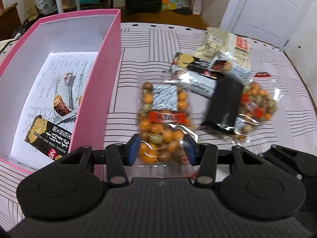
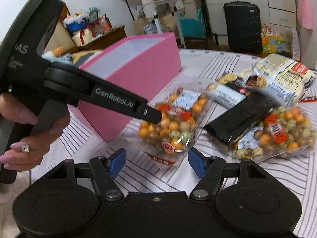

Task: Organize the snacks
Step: 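Grasp the clear bag of coated nuts with the left gripper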

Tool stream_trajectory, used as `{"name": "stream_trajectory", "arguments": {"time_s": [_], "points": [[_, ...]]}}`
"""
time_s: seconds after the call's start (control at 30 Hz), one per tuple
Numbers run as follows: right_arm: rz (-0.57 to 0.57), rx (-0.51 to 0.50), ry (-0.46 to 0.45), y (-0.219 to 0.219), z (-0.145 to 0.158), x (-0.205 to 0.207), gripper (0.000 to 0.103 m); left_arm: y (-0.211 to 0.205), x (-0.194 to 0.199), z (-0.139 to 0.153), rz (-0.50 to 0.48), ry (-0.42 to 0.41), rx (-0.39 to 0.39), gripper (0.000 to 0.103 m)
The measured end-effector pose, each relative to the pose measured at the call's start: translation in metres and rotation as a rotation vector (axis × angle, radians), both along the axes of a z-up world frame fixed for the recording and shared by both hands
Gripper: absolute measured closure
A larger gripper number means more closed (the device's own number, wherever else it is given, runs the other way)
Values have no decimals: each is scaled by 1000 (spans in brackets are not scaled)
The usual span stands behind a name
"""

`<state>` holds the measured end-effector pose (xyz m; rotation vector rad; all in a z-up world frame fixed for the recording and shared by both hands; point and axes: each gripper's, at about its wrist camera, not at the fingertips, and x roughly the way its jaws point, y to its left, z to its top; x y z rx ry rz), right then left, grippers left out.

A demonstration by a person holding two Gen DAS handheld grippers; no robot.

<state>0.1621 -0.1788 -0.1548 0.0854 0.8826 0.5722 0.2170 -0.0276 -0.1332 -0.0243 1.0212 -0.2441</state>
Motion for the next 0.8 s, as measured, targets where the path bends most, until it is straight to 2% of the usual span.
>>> {"name": "stream_trajectory", "arguments": {"time_s": [0.13,0.23,0.3,0.4,0.47,0.53,0.8], "points": [[-34,19,27,-1,-14,9,29,1,2,-13,27,-49,27,56],[-41,33,50,-1,-23,12,29,2,5,-23,28,-56,14,55],[-41,47,51,0,-26,14,28,2,6,-28,32,-58,11,50],[-31,55,40,2,-29,18,28,-3,5,-29,25,-75,36,48],[-18,51,33,7,-31,21,28,-2,6,-29,18,-61,24,49],[-9,42,35,12,-30,22,27,2,8,-30,10,-11,-33,50],[1,-15,47,19,-19,11,27,6,3,-28,-20,50,-57,53]]}}
